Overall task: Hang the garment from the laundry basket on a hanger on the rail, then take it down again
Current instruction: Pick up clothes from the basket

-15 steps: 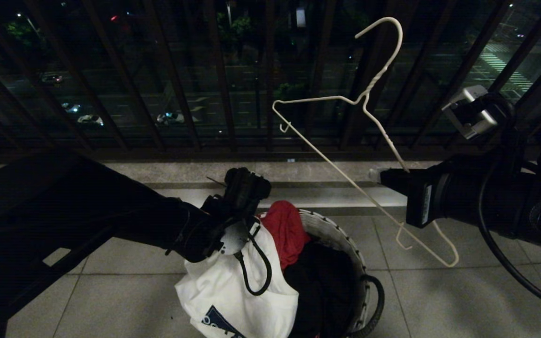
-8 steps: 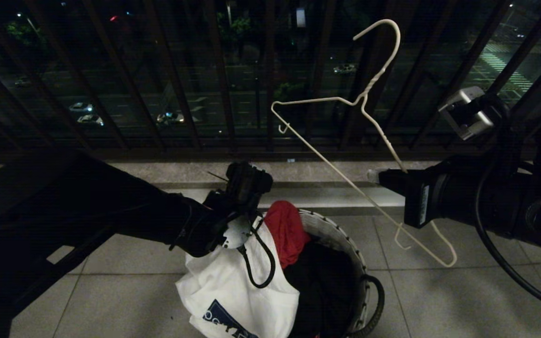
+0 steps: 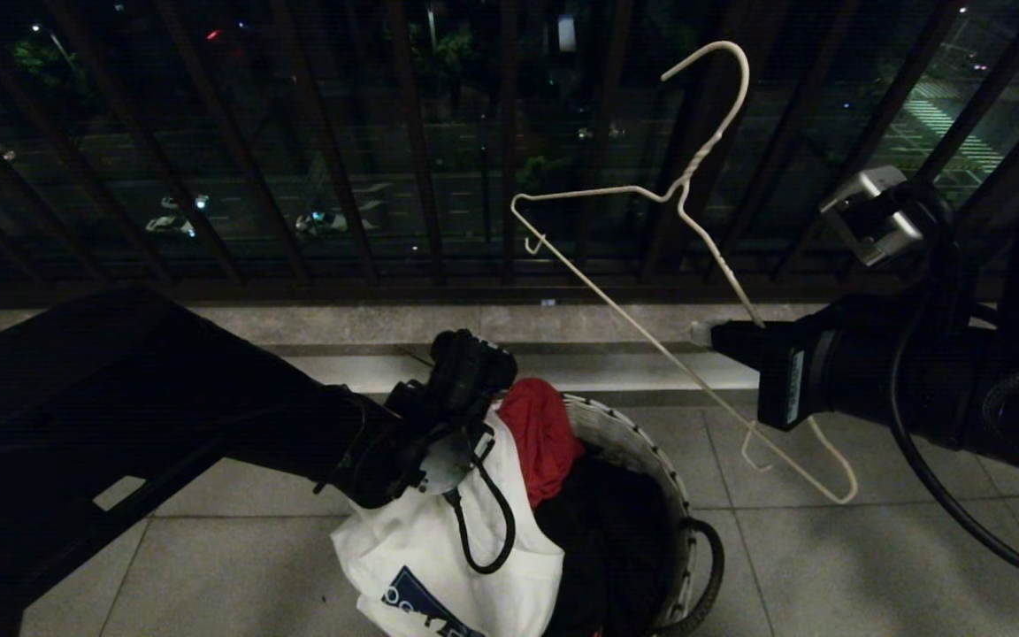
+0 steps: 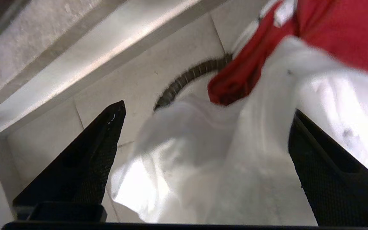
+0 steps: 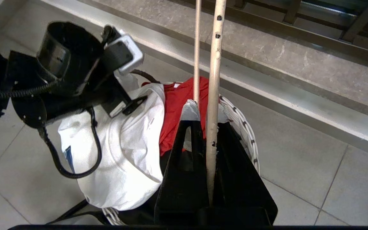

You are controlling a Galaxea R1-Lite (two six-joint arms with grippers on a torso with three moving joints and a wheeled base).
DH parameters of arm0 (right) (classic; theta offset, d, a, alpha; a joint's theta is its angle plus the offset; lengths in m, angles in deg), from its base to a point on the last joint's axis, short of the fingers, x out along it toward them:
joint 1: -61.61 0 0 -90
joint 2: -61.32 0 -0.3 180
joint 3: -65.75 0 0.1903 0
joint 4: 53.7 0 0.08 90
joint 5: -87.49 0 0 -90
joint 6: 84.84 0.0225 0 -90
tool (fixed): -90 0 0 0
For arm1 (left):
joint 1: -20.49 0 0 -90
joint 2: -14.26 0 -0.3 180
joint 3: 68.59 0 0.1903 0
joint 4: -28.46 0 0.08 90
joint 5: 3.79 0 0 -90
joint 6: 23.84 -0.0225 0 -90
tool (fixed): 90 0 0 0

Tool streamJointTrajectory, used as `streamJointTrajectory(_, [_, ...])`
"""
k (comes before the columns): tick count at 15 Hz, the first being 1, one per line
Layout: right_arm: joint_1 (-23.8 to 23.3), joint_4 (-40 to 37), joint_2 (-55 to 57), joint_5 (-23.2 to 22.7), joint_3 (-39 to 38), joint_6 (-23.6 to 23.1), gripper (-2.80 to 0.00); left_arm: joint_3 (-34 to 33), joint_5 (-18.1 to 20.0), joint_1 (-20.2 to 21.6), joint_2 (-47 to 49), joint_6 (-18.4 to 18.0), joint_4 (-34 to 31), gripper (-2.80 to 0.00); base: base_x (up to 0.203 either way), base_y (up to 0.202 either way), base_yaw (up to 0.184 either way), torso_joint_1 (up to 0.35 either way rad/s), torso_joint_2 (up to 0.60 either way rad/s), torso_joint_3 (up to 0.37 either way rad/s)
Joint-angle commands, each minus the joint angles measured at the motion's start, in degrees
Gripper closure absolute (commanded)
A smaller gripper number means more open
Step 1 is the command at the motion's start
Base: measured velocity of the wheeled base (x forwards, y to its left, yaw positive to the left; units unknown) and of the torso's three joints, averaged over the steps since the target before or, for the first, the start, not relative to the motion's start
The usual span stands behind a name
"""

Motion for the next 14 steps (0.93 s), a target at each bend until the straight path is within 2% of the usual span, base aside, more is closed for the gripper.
streamJointTrajectory(1, [0.02, 0.13, -0.04, 0.00, 0.01, -0.02, 0.00, -0.77, -0.23, -0.06, 0.27, -0.03, 0.12, -2.80, 0.000, 0.000, 0.000, 0.000, 0.00, 0.000])
streamJointTrajectory(9, [0.02, 0.13, -0.04, 0.00, 0.01, -0.02, 0.00, -1.86, -0.52, -0.94, 2.90, 3.54, 0.29, -2.80, 0.000, 0.000, 0.000, 0.000, 0.00, 0.000])
streamJointTrajectory(11, [0.02, 0.13, 0.05, 0.00, 0.01, -0.02, 0.00, -0.85, -0.64, -0.58, 3.22, 2.93, 0.27, -2.80, 0.000, 0.000, 0.000, 0.000, 0.00, 0.000])
streamJointTrajectory(14, [0.02, 0.13, 0.05, 0.00, 0.01, -0.02, 0.00, 0.15, -0.93, 1.77, 1.65, -0.63, 0.12, -2.80, 0.000, 0.000, 0.000, 0.000, 0.00, 0.000])
